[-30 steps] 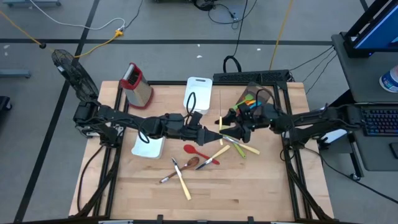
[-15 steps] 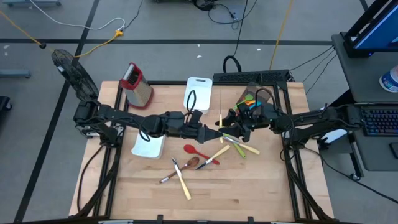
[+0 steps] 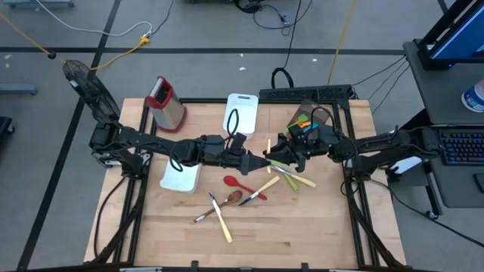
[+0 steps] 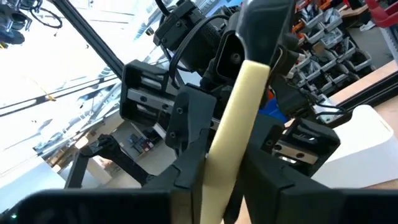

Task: Pick & Place Kitchen Items
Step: Put the yellow table knife into the top white bin

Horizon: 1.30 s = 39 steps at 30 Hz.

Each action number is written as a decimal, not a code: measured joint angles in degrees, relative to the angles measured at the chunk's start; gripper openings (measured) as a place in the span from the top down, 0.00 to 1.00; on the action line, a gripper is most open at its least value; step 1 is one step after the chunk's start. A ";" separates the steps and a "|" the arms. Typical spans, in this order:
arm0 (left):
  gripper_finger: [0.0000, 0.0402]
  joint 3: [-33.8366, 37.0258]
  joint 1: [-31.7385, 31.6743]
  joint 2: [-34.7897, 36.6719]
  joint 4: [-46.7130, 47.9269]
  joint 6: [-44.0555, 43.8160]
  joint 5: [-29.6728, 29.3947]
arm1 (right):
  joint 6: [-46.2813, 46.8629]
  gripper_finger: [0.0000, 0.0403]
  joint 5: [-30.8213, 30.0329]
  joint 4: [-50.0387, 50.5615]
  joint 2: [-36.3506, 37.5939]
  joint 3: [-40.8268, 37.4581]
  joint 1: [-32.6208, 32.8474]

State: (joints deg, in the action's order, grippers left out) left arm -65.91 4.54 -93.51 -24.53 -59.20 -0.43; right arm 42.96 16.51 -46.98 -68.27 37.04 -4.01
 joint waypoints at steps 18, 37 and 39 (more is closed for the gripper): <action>0.55 -0.04 -0.17 0.00 12.93 4.71 7.25 | 0.63 0.84 -1.57 4.22 -0.04 -0.02 -0.02; 0.66 -0.04 3.50 5.03 37.67 9.40 -8.59 | 12.85 0.84 3.74 19.23 -0.04 -0.02 -8.48; 0.66 -0.04 3.70 7.41 39.67 11.59 -11.67 | 15.37 0.84 5.36 19.54 -0.04 -0.02 -10.34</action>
State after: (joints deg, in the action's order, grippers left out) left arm -65.95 8.23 -86.10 15.13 -47.61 -12.09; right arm 58.33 21.87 -27.44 -68.31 37.01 -14.35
